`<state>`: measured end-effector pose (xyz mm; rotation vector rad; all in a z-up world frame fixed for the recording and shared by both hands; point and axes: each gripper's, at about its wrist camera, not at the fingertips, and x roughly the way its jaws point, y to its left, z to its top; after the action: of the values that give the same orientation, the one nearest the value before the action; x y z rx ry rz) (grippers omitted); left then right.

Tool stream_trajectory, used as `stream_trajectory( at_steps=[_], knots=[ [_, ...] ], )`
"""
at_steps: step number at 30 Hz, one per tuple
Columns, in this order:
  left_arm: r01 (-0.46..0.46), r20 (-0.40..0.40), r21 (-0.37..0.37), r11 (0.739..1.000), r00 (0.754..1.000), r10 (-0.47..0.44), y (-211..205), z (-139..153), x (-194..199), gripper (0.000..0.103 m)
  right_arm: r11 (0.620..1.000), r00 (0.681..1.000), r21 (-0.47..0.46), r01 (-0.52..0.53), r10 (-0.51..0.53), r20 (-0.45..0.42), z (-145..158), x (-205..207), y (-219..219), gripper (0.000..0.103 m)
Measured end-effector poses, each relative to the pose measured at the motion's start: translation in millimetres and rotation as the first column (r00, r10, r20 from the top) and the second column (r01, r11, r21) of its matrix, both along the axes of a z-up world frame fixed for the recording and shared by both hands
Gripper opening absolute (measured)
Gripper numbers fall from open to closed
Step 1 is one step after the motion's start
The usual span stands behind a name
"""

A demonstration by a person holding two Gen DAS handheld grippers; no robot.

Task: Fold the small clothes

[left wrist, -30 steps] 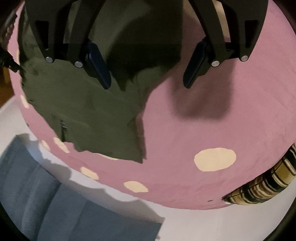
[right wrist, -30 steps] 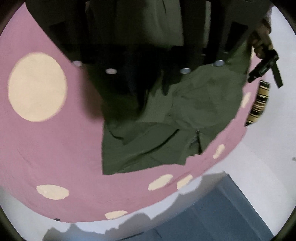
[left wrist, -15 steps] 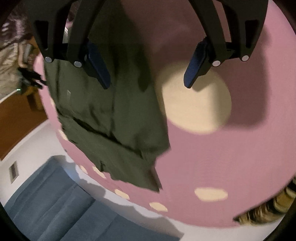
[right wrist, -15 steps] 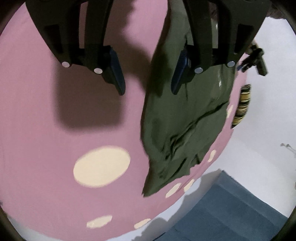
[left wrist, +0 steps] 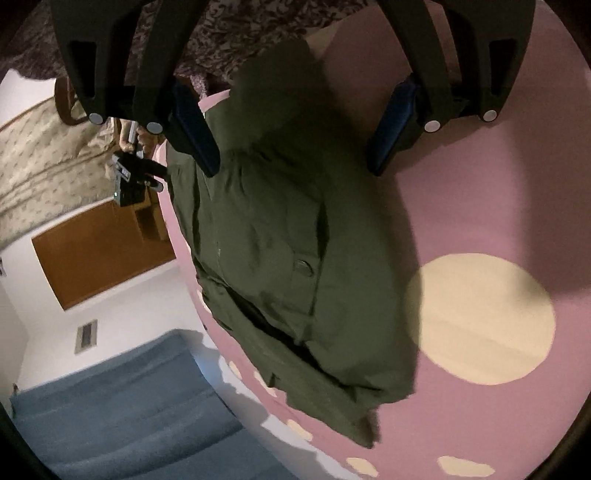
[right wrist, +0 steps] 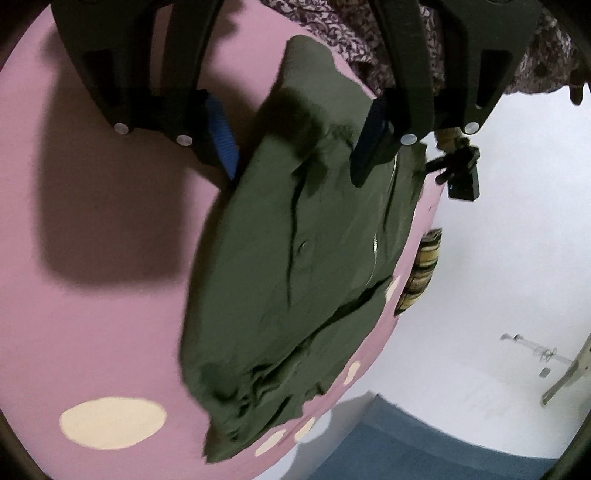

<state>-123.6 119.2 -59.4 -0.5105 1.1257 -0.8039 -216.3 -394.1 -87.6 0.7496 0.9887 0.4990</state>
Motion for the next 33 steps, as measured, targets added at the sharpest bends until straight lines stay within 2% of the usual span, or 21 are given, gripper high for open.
stream_trajectory(
  at_steps=[3,7,10,14,20,21,24,26,29,33],
  knots=[
    [0.036,0.002,-0.007,0.999,0.999,-0.036,-10,1,0,0.08,0.999,0.999,0.004,-0.039,0.039,0.013,1,-1,8,0.062],
    [0.069,0.036,0.014,0.998,0.997,-0.07,-20,1,-3,0.08,0.99,0.992,0.058,-0.127,0.126,0.022,0,-4,17,0.064],
    [0.074,0.036,0.012,0.997,0.997,-0.075,-27,-1,2,0.08,0.984,0.984,0.034,-0.173,0.171,0.038,4,-5,25,0.064],
    [0.061,0.024,0.036,0.998,0.998,-0.062,-29,-5,4,0.066,0.978,0.978,0.014,-0.206,0.206,0.033,6,-10,31,0.064],
    [0.063,0.043,0.069,0.996,0.997,-0.066,-31,-4,1,0.064,0.972,0.972,0.0,-0.234,0.234,0.016,6,-18,35,0.064],
    [0.061,0.054,0.094,0.994,0.996,-0.066,-33,-3,1,0.058,0.972,0.972,-0.005,-0.236,0.236,0.014,7,-19,36,0.064],
    [0.058,0.07,0.146,0.988,0.995,-0.069,-34,-3,1,0.047,0.974,0.975,-0.034,-0.224,0.224,0.007,6,-22,41,0.054],
    [0.059,0.061,0.138,0.989,0.996,-0.068,-31,-5,2,0.044,0.976,0.978,-0.068,-0.209,0.209,-0.006,5,-25,40,0.033],
    [0.067,0.073,0.153,0.986,0.994,-0.079,-32,-5,2,0.039,0.976,0.98,-0.085,-0.201,0.2,-0.022,3,-29,40,0.014],
    [0.078,0.081,0.156,0.985,0.992,-0.092,-35,3,4,0.032,0.982,0.984,-0.063,-0.178,0.177,-0.021,6,-32,41,0.011]
  ],
)
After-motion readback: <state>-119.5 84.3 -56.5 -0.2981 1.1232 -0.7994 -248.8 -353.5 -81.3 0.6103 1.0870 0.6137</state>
